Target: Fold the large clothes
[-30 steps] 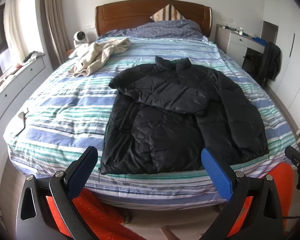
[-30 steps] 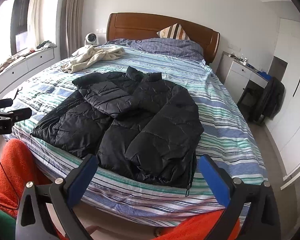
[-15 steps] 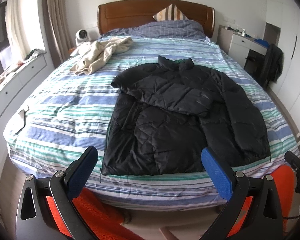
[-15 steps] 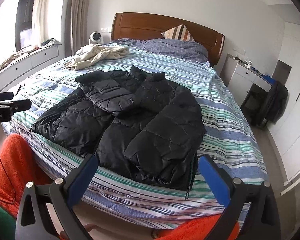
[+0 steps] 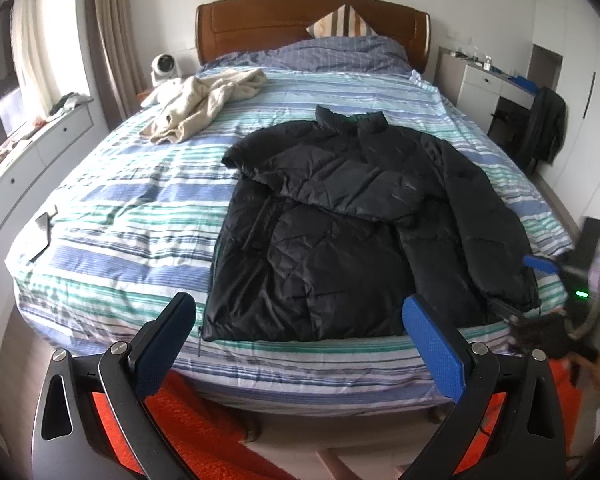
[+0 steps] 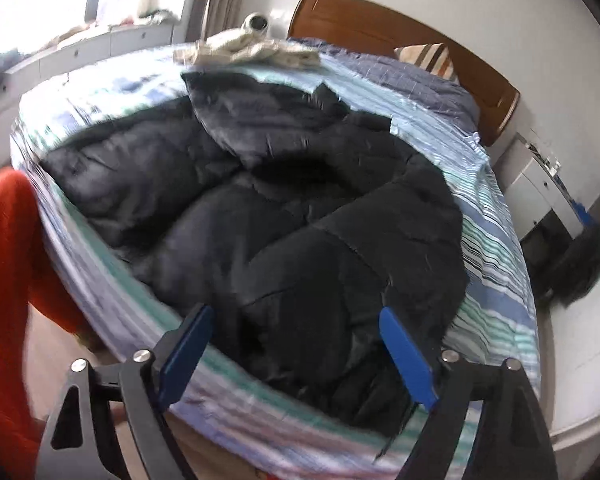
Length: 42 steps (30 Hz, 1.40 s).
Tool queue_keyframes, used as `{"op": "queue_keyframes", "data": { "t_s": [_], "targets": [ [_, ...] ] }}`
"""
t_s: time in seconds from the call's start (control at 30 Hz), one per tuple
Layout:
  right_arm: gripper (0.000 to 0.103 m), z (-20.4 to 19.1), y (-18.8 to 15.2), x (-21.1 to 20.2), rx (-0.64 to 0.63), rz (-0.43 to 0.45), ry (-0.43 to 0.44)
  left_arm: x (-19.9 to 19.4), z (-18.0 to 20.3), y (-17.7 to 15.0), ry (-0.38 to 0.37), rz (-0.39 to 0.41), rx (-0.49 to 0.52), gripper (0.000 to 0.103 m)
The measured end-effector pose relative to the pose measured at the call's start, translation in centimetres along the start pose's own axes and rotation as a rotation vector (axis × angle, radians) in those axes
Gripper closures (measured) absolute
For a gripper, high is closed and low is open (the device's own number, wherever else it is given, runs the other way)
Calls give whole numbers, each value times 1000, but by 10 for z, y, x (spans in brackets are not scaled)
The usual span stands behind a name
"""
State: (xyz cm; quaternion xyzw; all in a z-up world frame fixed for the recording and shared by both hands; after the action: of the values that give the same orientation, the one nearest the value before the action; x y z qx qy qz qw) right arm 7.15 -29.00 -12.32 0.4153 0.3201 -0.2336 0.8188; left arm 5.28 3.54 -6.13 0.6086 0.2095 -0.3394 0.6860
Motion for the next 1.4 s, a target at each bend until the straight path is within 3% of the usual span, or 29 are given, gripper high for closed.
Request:
{"op": "queue_keyframes", "data": {
  "t_s": [0.03, 0.07, 0.1, 0.17, 0.27, 0.43, 0.57, 0.7, 0.83, 0.87, 0.9, 0.93, 1.0, 1.1, 1.2, 1.27, 1.33, 1.4],
  "targets": [
    [19, 0, -3, 10, -12, -25, 4, -1, -1, 0, 3, -1, -2, 0],
    [39, 1, -7, 18, -14, -49, 17, -2, -1, -1, 7, -3, -4, 0],
    [70, 4, -8, 19, 6, -53, 38, -2, -2, -2, 13, -5, -4, 0],
    [90, 24, -3, 6, 120, -36, 81, -1, -3, -4, 25, -13, -2, 0],
    [91, 84, 14, -34, 321, 53, 84, 5, -6, -8, 28, -35, -6, 0],
    [91, 220, 8, -77, 584, 163, -92, 18, -1, -3, 14, -63, 13, 0],
    [91, 325, -45, -59, 766, 107, -247, 16, 8, 4, -1, -35, 34, 0],
    [91, 393, -122, 5, 911, -33, -324, 22, 17, 8, -24, -52, 35, 0],
    [85, 416, -204, 78, 1093, -215, -251, 20, 27, 10, -12, -54, 75, 0],
    [74, 415, -224, 93, 1147, -271, -237, 20, 28, 10, -5, -56, 84, 0],
    [56, 415, -241, 97, 1189, -315, -252, 19, 29, 10, 1, -58, 89, 0],
    [50, 416, -258, 99, 1245, -344, -284, 19, 29, 11, 7, -61, 92, 0],
    [48, 420, -275, 83, 1341, -289, -327, 19, 29, 10, 16, -65, 94, 0],
    [48, 418, -259, 50, 1334, -120, -325, 26, 27, 9, 21, -84, 92, 0],
    [48, 403, -227, 49, 1231, -27, -153, 43, 31, 9, 10, -122, 108, 0],
    [48, 385, -210, 62, 1142, -38, -61, 51, 39, 13, 0, -123, 137, 0],
    [48, 373, -206, 82, 1085, -91, -68, 54, 48, 20, -9, -111, 164, 0],
    [50, 360, -223, 115, 1060, -200, -65, 53, 54, 27, -19, -96, 184, 0]
  ]
}}
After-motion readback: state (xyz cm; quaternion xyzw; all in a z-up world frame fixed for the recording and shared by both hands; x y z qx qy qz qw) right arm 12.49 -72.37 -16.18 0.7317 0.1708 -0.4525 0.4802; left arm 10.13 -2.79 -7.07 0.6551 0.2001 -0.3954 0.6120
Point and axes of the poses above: each gripper's, at about its wrist camera, not at the fingertips, and x roughly the way its jaws point, z to its right, y to its top, the point moved 6 cm from there along x, roughly the way its jaws point, and after that the axes turned 13 degrees about -y, right-handed, at the moved point
